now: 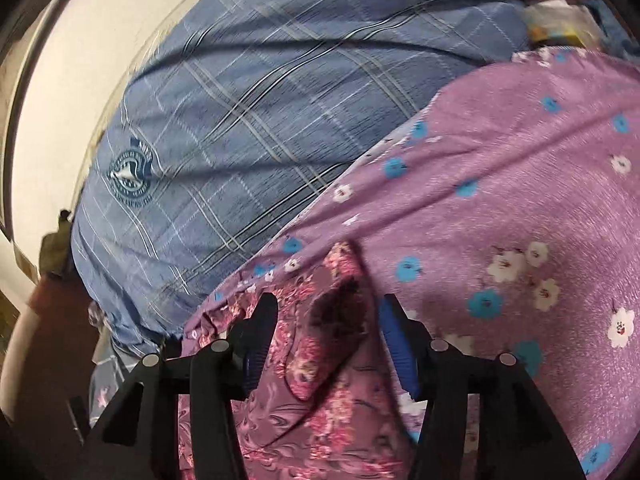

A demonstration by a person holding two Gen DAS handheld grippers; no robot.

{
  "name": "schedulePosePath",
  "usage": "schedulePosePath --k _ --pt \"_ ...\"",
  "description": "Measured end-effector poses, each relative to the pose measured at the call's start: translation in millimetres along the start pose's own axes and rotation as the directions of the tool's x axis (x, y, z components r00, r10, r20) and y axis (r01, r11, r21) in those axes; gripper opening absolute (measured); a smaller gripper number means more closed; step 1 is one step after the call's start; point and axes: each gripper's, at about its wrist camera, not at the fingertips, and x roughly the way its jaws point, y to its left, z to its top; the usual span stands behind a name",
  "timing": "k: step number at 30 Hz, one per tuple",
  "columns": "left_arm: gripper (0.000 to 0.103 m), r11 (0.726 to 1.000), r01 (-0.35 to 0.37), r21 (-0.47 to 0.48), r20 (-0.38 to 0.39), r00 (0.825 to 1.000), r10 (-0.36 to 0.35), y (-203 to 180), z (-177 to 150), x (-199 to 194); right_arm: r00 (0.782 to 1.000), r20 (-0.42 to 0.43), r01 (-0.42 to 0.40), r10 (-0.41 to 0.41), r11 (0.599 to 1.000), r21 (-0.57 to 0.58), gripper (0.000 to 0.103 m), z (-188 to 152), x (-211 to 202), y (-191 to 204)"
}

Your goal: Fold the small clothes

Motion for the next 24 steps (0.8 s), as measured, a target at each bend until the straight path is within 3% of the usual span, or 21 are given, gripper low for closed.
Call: schedulePosePath --k 7,8,9,10,11,13,15,18,20,21,23,24 --pt "0.066 0.997 -0.064 0.048 -0.02 0.998 0.065 -21.1 -0.4 15.4 0.995 -0.061 -0.081 0.08 0.997 -0.019 0.055 1.7 23.4 13.6" --pt "0.067 0.995 -0.078 0.055 -0.029 0.996 0.08 -23.9 -0.7 18.3 0.994 -0.069 -0.087 0.084 0.996 -0.028 0.051 0.1 28.5 15.2" --pt "0.068 0.995 -0.086 0.059 -0.035 0.995 0.088 -24.8 -0.5 22.4 0.993 -0.087 -0.087 0.083 0.995 -0.047 0.045 -2.7 34.2 16.2" --pt "0.069 0.994 -0.093 0.062 -0.04 0.995 0.095 -25.7 -0.6 24.1 0.991 -0.12 -0.07 0.058 0.993 -0.091 0.017 -5.4 41.8 21.8" --pt "0.07 0.993 -0.096 0.062 -0.041 0.994 0.099 -26.5 -0.4 26.1 0.991 -0.133 -0.037 0.019 0.991 -0.131 0.004 -7.4 45.2 25.7" --pt "0.072 0.993 -0.102 0.058 -0.041 0.994 0.104 -26.2 1.0 26.5 0.99 -0.122 0.039 -0.065 0.979 -0.202 0.004 -9.6 42.8 32.8" --pt "0.075 0.994 -0.101 0.048 -0.044 0.994 0.103 -24.5 2.5 27.0 0.99 -0.126 0.038 -0.066 0.975 -0.217 0.004 -7.0 29.9 35.8" --pt "0.075 0.995 -0.095 0.035 -0.055 0.994 0.096 -22.2 3.9 29.6 0.967 -0.201 0.089 -0.155 0.949 -0.303 0.005 -13.9 27.1 35.3" --pt "0.075 0.994 -0.099 0.037 -0.049 0.994 0.101 -23.4 4.4 27.0 0.924 -0.305 0.125 -0.229 0.937 -0.325 0.012 -26.3 43.6 23.0" --pt "0.075 0.993 -0.109 0.04 -0.037 0.993 0.111 -23.8 5.2 24.2 0.926 -0.299 0.13 -0.232 0.937 -0.325 0.014 -25.5 44.2 22.0" --pt "0.075 0.99 -0.129 0.047 -0.002 0.992 0.13 -24.6 6.6 16.3 0.93 -0.259 0.16 -0.261 0.921 -0.356 0.037 -19.0 33.1 28.9" --pt "0.075 0.989 -0.139 0.053 0.027 0.99 0.138 -25.8 8.0 10.9 0.939 -0.211 0.183 -0.272 0.913 -0.364 0.041 -14.3 24.9 31.8"
